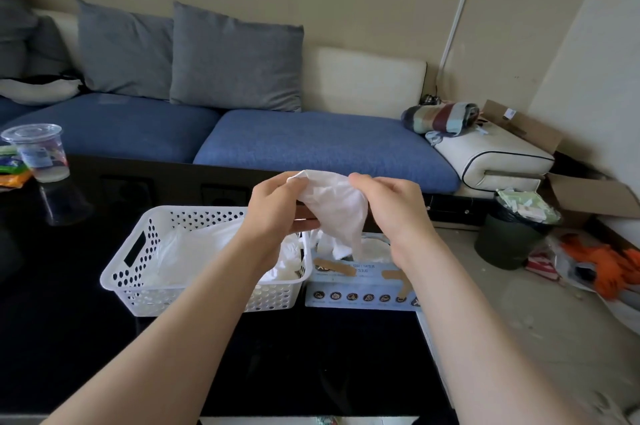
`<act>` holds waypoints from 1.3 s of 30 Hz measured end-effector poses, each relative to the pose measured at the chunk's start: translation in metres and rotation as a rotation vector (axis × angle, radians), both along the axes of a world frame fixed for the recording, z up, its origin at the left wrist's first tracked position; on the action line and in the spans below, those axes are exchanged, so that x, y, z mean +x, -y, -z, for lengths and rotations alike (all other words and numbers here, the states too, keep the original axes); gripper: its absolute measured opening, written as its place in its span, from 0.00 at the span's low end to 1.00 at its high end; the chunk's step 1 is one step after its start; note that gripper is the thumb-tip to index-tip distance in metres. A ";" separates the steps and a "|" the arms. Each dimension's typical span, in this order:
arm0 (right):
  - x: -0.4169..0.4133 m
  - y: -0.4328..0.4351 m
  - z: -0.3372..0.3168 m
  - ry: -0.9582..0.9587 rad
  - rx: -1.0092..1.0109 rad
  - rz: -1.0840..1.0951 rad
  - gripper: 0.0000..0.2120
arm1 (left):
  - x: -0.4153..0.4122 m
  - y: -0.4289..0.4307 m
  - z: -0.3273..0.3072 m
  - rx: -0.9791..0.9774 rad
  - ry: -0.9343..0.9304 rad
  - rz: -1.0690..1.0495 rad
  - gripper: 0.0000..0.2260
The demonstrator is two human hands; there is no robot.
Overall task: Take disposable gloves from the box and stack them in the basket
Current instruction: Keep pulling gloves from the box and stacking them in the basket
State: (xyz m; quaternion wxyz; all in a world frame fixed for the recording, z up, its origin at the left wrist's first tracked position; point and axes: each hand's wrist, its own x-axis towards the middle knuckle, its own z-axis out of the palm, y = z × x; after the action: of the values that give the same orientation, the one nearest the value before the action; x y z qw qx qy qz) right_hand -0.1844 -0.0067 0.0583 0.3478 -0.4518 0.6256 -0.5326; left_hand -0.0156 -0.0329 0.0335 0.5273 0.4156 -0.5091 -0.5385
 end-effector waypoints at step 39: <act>0.014 -0.009 0.009 -0.309 -0.047 -0.309 0.10 | 0.038 0.010 0.008 0.007 0.399 -0.038 0.28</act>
State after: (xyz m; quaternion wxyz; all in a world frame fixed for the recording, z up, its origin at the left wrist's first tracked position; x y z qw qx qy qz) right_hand -0.1702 0.0018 0.0495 0.3147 -0.6265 0.5821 -0.4118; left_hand 0.0228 -0.0430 0.0252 0.4246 0.5254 -0.5937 -0.4372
